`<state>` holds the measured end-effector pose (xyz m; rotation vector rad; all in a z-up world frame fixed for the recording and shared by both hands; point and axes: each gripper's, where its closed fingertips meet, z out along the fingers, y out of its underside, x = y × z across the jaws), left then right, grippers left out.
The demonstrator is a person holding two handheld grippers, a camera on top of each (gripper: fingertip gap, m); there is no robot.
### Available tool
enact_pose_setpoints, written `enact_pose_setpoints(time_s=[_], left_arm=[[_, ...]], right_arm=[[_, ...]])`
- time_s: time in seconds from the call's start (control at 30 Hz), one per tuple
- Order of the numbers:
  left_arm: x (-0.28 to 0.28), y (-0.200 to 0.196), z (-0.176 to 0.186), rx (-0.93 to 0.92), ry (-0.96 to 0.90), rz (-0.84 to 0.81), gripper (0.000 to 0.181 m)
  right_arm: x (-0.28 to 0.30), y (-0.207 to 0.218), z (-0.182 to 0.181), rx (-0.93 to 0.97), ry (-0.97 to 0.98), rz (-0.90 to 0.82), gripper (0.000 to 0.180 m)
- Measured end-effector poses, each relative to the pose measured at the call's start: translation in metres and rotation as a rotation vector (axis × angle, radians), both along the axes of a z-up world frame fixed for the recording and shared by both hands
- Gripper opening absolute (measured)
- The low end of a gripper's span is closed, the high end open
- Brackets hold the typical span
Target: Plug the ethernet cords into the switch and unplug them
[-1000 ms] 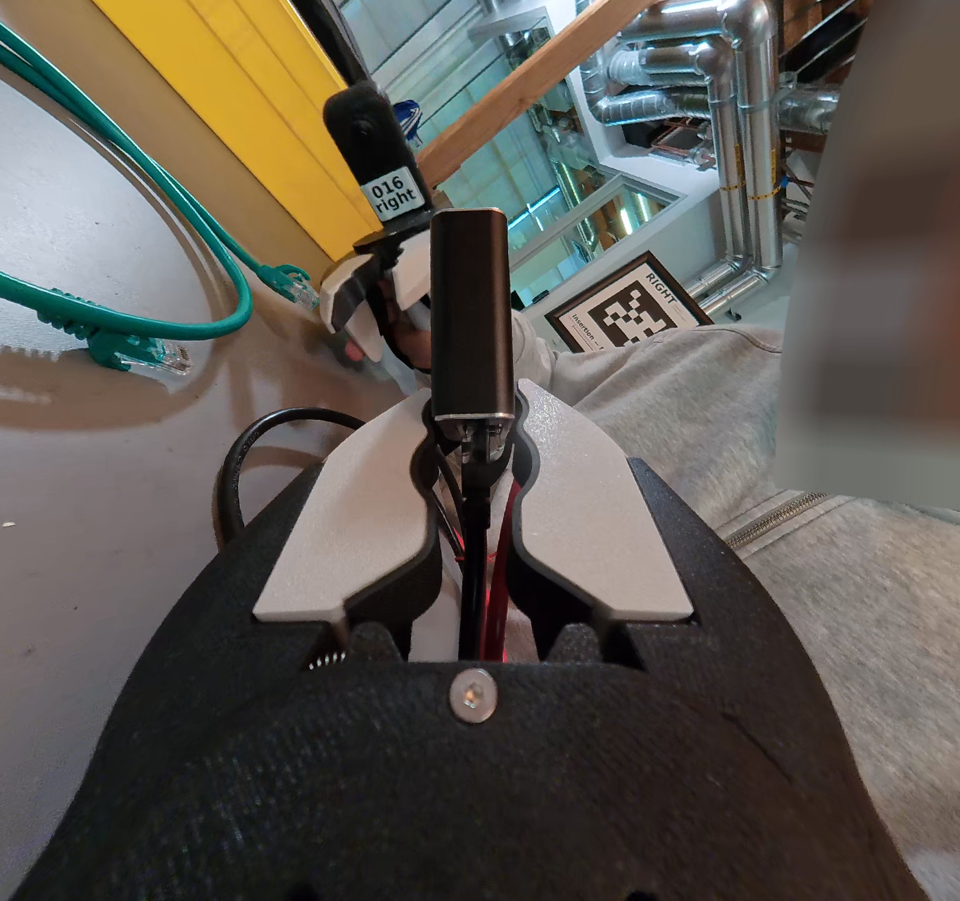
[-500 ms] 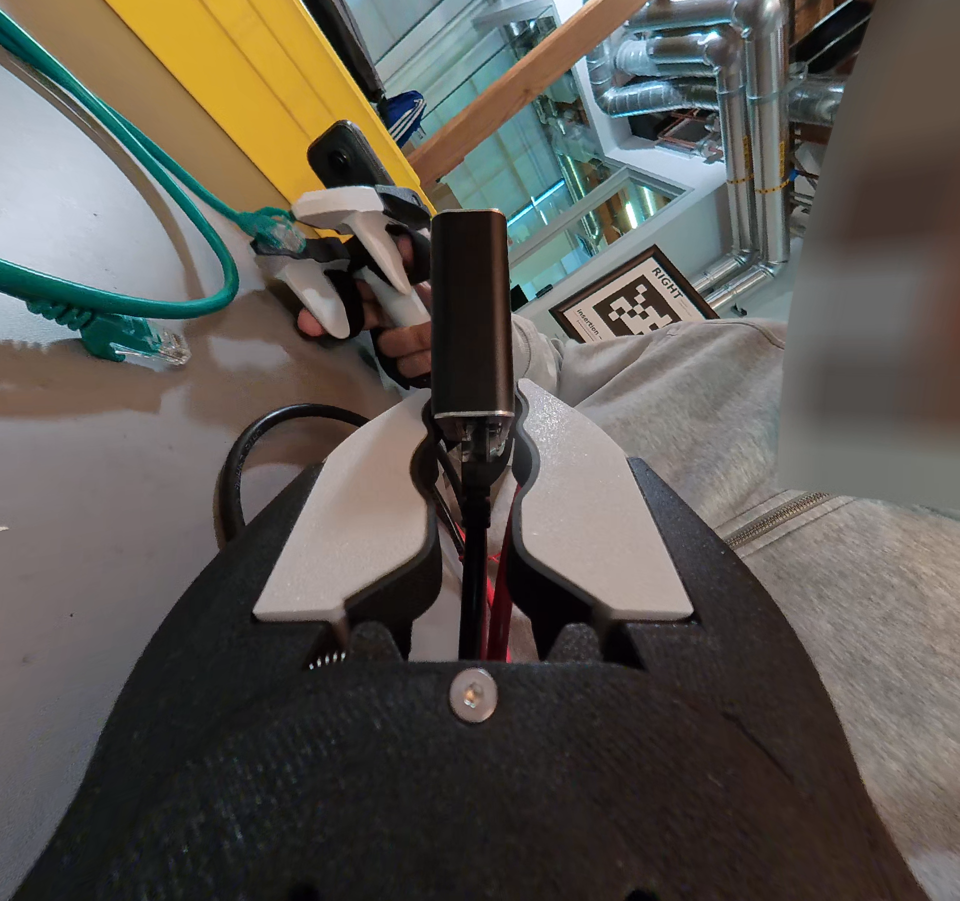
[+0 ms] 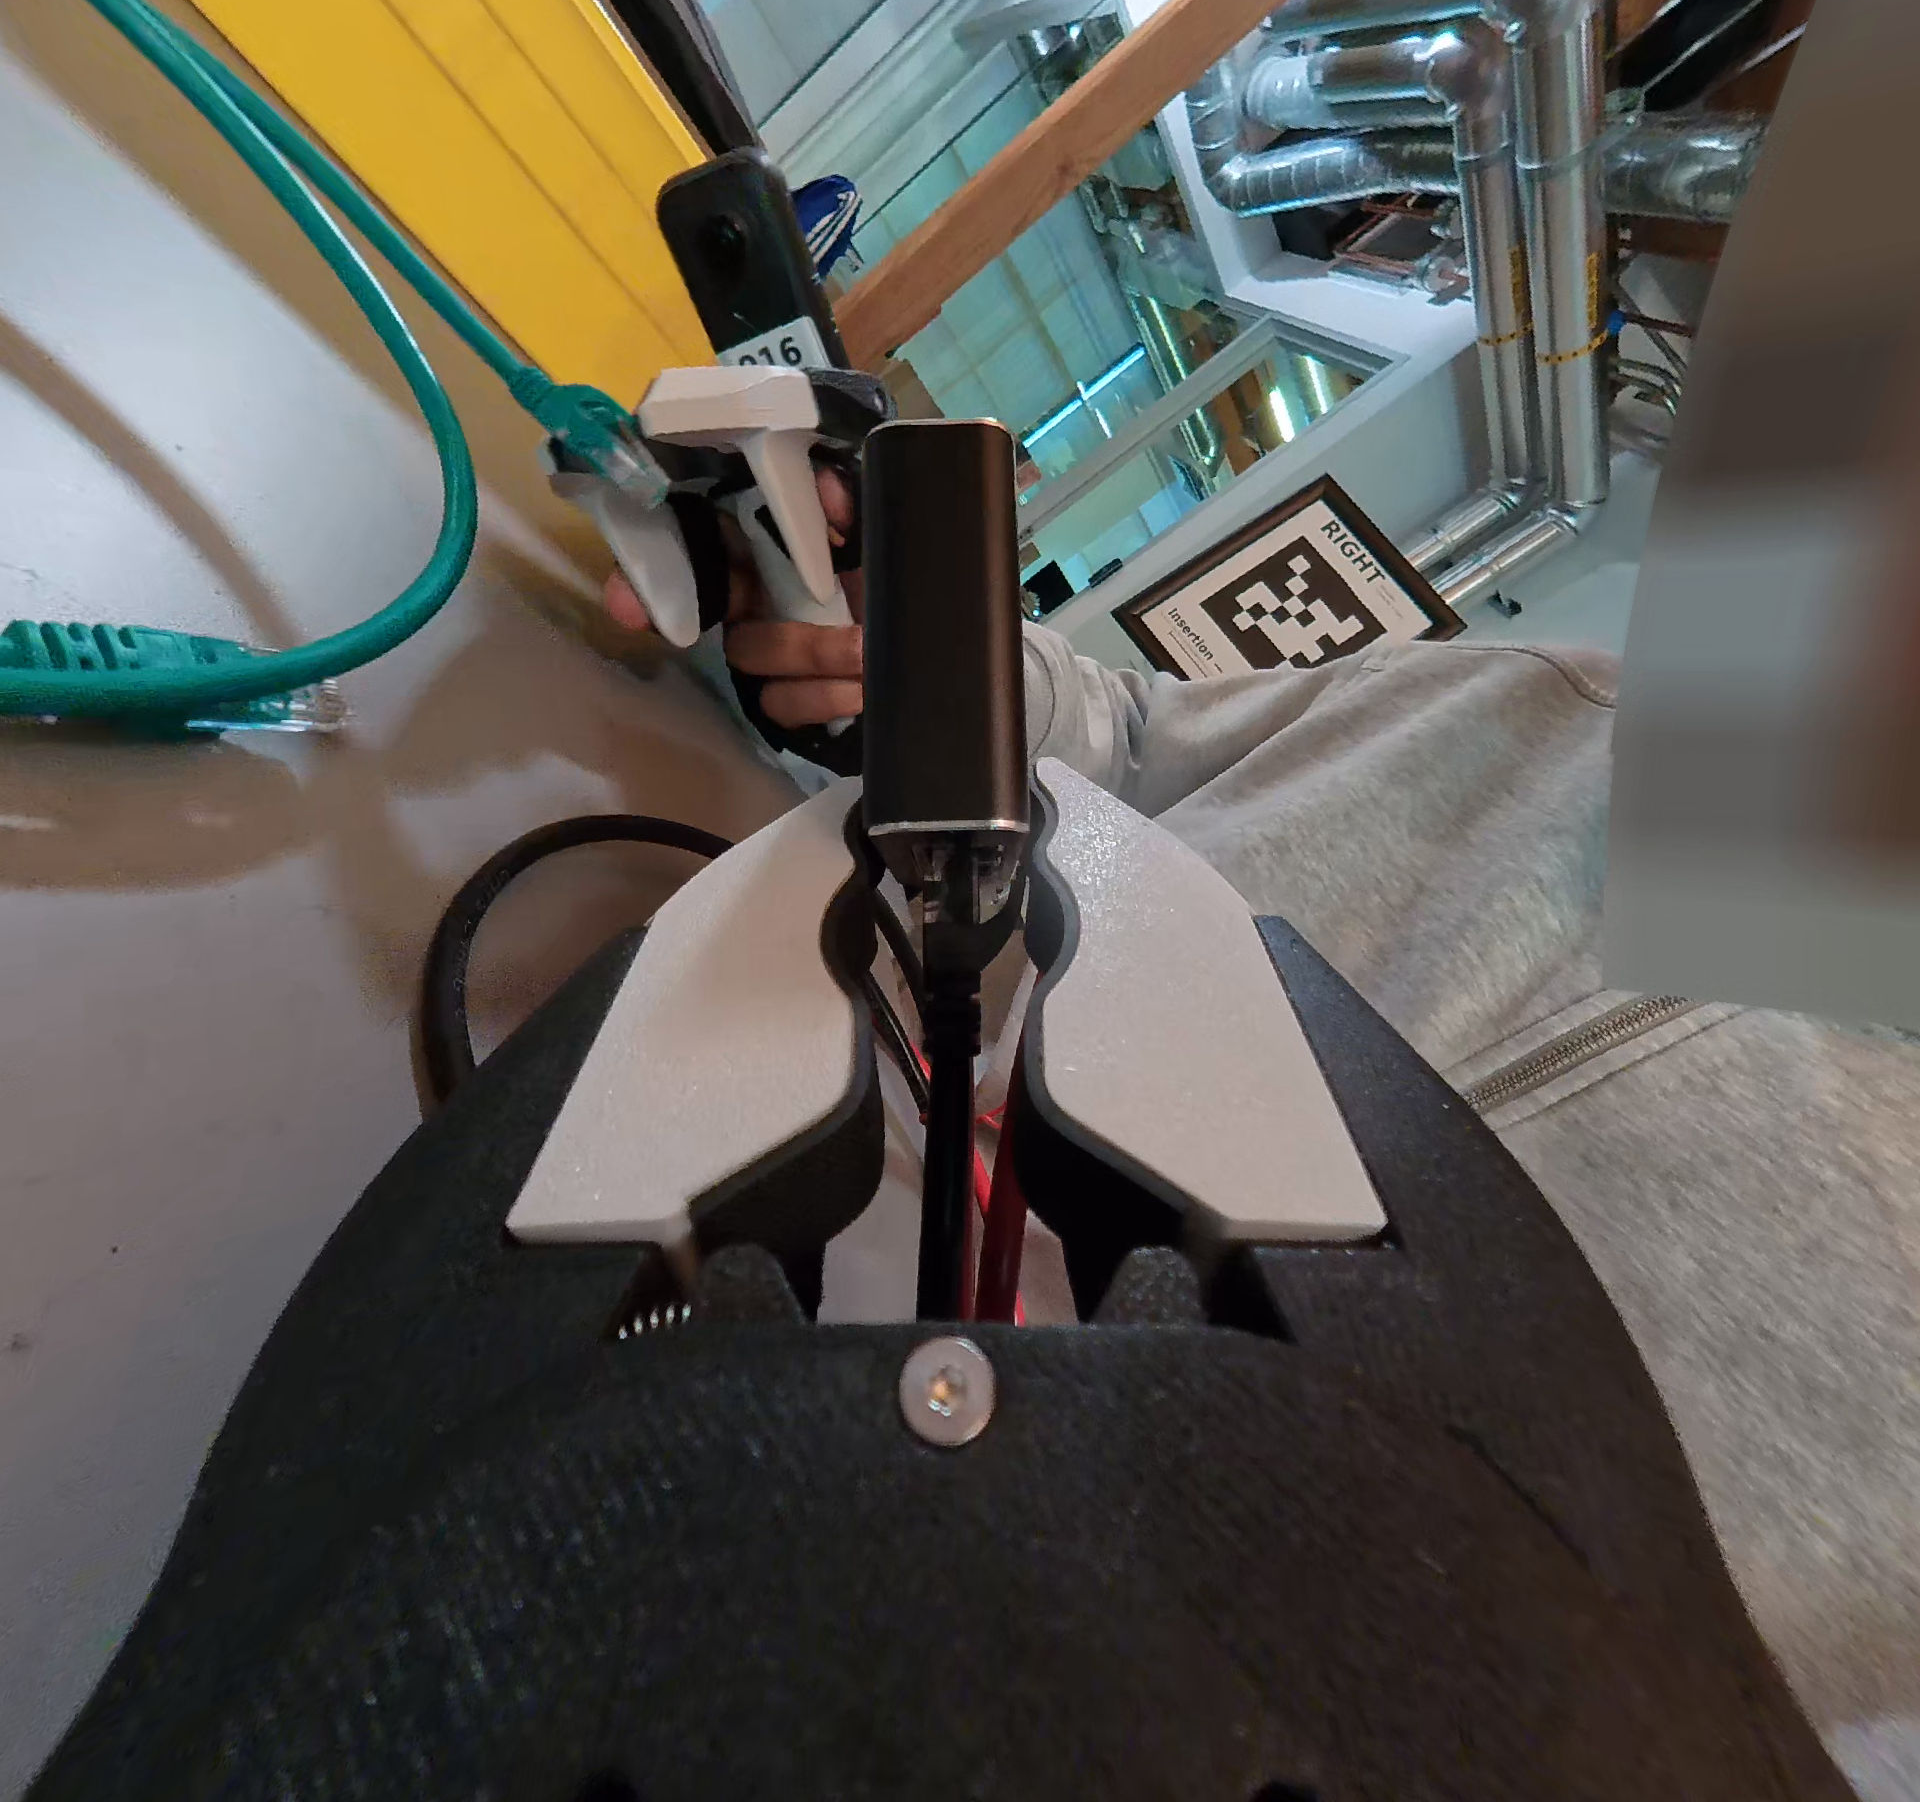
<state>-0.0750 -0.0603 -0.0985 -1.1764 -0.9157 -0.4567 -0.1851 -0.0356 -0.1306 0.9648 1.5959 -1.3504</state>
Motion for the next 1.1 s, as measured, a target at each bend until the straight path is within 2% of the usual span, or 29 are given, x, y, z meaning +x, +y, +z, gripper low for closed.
enact_pose_setpoints(time_s=[0.17, 0.33, 0.43, 0.67, 0.97, 1.1], left_arm=[[-0.002, 0.001, -0.004, -0.018, -0.021, 0.010, 0.026], [-0.008, 0.008, -0.007, -0.004, -0.058, 0.029, 0.026], [-0.008, 0.016, -0.008, -0.001, -0.066, 0.021, 0.026], [-0.010, 0.020, -0.007, 0.036, -0.068, 0.024, 0.026], [-0.010, 0.018, 0.000, 0.127, -0.068, 0.023, 0.025], [-0.010, 0.019, 0.000, 0.123, -0.071, 0.025, 0.025]], right_arm=[[0.007, -0.002, 0.024, -0.085, 0.138, 0.018, 0.018], [0.024, -0.008, 0.050, -0.141, 0.421, 0.010, 0.018], [0.036, -0.015, 0.052, -0.106, 0.588, -0.004, 0.017], [0.042, -0.016, 0.055, -0.152, 0.588, -0.041, 0.016], [0.047, -0.015, 0.064, -0.198, 0.764, -0.133, 0.016], [0.046, -0.015, 0.063, -0.197, 0.752, -0.123, 0.016]])
